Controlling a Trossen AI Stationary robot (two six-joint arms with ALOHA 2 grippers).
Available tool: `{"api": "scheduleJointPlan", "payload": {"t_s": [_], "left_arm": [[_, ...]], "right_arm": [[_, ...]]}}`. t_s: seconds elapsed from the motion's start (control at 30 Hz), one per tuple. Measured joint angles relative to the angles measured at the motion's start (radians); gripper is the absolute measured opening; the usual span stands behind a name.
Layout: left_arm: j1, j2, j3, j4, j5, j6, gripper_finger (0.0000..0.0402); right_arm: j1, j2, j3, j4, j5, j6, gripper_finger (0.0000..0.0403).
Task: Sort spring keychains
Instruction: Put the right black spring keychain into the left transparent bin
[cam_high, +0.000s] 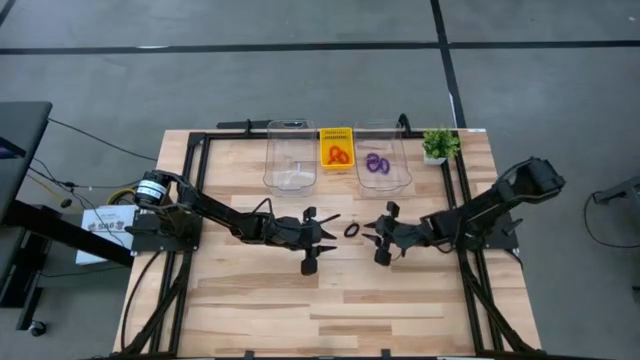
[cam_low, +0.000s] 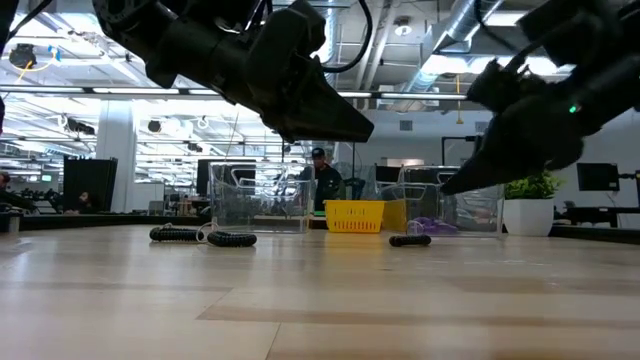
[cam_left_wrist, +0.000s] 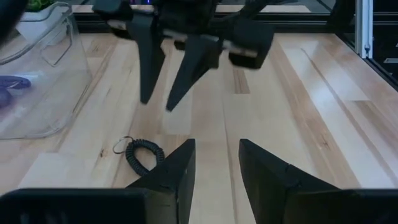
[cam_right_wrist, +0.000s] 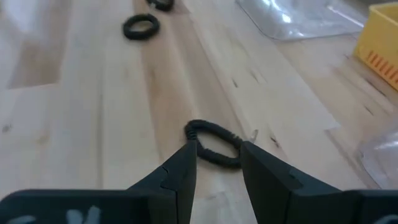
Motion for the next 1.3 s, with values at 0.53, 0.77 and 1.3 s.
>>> {"api": "scheduleJointPlan", "payload": {"t_s": [0.53,0.77,1.3], "left_arm": [[-0.002,0.0,0.0,0.0,0.0,0.0,0.012],[-0.001,0.0,0.0,0.0,0.001,0.0,0.0121],[-0.001,0.0,0.0,0.0,0.001,0.0,0.012]], "right_arm": [[-0.098,0.193,0.001,0.159,-0.005,0.0,0.0117],[-0.102,0.25,0.001,0.228,-0.007,0.0,0.0117],[-0.121,0.257,0.001,0.242,-0.006,0.0,0.0009]]}}
